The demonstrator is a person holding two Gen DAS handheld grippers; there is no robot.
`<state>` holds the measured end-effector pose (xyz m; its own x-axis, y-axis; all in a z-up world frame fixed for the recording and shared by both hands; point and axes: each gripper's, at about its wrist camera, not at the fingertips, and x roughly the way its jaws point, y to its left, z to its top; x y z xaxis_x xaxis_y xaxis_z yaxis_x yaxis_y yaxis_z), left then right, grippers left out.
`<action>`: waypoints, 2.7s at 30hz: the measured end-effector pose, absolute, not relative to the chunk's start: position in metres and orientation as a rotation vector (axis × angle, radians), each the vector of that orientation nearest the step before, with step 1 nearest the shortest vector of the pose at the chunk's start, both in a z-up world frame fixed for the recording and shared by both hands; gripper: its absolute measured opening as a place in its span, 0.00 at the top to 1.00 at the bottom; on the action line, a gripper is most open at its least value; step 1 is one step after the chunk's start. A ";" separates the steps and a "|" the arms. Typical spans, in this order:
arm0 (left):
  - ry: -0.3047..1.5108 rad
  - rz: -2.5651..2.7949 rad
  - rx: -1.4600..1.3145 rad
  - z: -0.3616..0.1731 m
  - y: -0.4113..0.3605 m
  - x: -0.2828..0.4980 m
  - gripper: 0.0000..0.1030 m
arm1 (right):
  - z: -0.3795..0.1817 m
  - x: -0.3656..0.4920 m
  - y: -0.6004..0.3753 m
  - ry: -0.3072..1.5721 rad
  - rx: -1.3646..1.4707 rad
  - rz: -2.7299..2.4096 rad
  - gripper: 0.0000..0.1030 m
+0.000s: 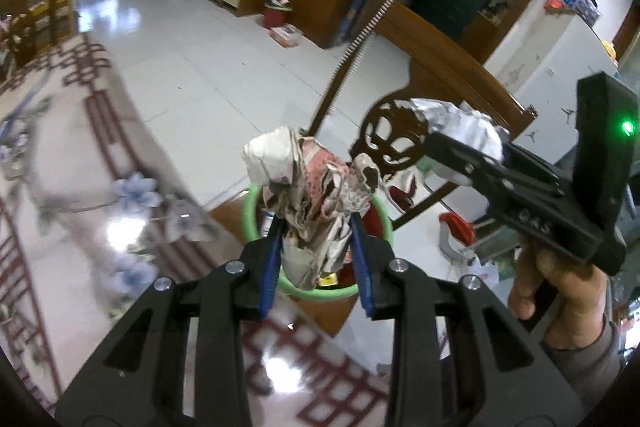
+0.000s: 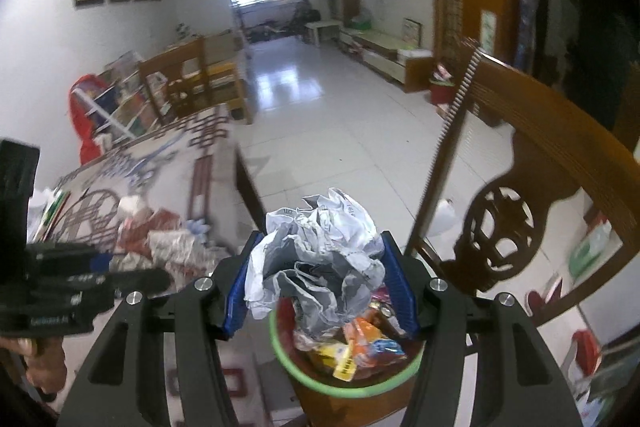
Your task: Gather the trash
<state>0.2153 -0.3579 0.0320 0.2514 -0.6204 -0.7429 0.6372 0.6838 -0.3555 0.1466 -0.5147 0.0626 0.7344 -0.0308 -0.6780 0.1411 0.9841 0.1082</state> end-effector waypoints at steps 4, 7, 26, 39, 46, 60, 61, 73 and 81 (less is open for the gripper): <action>1.038 -0.879 0.043 0.014 -0.384 0.214 0.70 | 0.046 0.151 -0.537 0.766 0.193 -0.132 0.46; 1.061 -0.892 0.056 0.003 -0.396 0.214 0.69 | 0.037 0.154 -0.551 0.774 0.229 -0.144 0.46; 1.093 -0.872 0.114 -0.028 -0.415 0.213 0.06 | 0.027 0.166 -0.561 0.785 0.250 -0.163 0.10; 0.964 -0.730 0.100 0.003 -0.315 0.189 0.05 | 0.049 0.151 -0.491 0.732 0.179 -0.111 0.07; 0.883 -0.576 0.106 0.019 -0.230 0.158 0.05 | 0.058 0.134 -0.410 0.709 0.098 -0.030 0.07; 0.689 -0.220 -0.004 0.034 -0.063 0.088 0.05 | 0.039 0.075 -0.254 0.664 -0.010 0.109 0.07; 0.675 -0.203 -0.001 0.033 -0.056 0.083 0.05 | 0.037 0.073 -0.247 0.661 -0.020 0.114 0.07; 0.673 -0.116 -0.027 0.003 -0.023 0.061 0.05 | 0.016 0.054 -0.215 0.622 -0.054 0.102 0.07; 0.632 -0.101 -0.027 0.008 -0.026 0.055 0.05 | 0.011 0.055 -0.222 0.626 -0.026 0.098 0.07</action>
